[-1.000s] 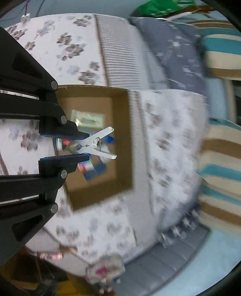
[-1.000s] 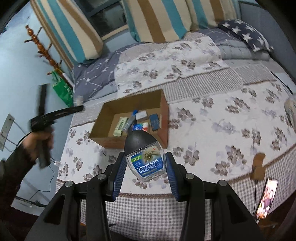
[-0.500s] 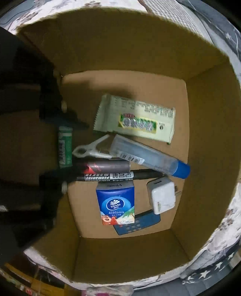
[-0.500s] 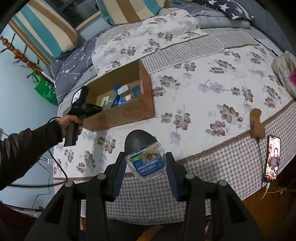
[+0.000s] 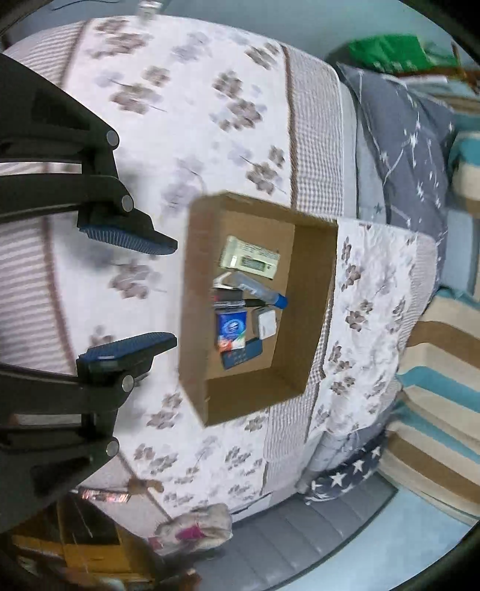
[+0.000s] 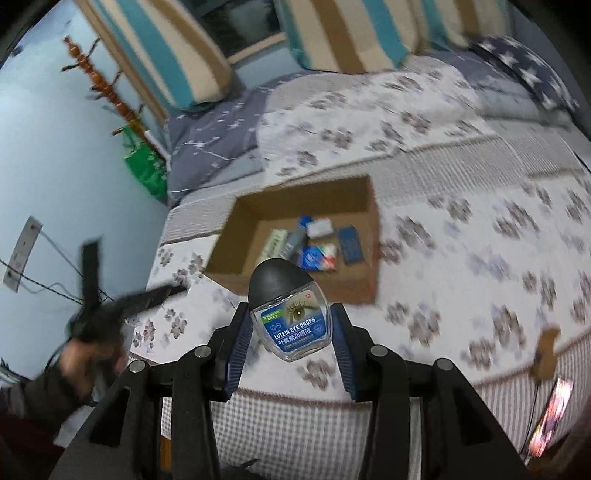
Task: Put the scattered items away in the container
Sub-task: 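Carry the eye-drops bottle into the box with the right tool and release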
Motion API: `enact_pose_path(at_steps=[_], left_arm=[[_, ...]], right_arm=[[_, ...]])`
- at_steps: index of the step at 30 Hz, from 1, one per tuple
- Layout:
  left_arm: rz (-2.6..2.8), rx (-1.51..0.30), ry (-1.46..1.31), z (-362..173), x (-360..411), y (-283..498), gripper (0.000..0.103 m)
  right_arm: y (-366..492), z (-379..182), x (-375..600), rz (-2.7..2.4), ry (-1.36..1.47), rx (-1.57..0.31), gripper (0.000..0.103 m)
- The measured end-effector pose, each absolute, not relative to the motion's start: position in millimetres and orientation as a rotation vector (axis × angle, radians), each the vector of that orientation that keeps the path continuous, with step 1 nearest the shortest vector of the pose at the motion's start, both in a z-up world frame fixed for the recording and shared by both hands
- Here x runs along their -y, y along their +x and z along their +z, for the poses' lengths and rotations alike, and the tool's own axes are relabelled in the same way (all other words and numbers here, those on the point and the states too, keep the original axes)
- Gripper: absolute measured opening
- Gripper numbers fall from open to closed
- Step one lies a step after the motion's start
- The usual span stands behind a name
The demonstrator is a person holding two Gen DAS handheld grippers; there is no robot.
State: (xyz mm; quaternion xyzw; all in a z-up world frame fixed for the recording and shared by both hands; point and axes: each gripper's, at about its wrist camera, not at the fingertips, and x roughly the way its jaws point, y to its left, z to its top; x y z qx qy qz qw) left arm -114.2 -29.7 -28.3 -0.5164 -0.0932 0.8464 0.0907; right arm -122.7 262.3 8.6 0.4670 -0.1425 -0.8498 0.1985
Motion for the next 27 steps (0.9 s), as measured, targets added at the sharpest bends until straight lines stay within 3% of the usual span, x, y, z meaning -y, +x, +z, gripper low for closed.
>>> enact_pose_path(at_steps=[6,12,19,24,27], left_arm=[[2.552,0.288,-1.556,-14.1,26.5,-68.1,0.043],[2.582,0.374,-1.634,-17.7,28.1,-41.7,0.044],[2.599,0.451,-1.774,-30.9,34.7,-7.5,0.044],[2.594,0.456,-1.773,-31.6,34.9,-9.2,0.044],[2.589,0.434,-1.729,-27.3,30.9,-17.2,0.044]], right_arm=[[-208.9,-14.4,-230.4,-2.313,1.319,0.302,0.103],[-295.0,-117.6,-199.4,-2.201,1.621,0.234,0.103],[-318.3,-212.2,-168.7,-2.112,1.879,0.044,0.103],[-313.8,-225.5,-165.0,-2.065,1.962,0.026,0.103],[-301.6,-201.4,-170.0,-2.108,1.888,0.052,0.103]])
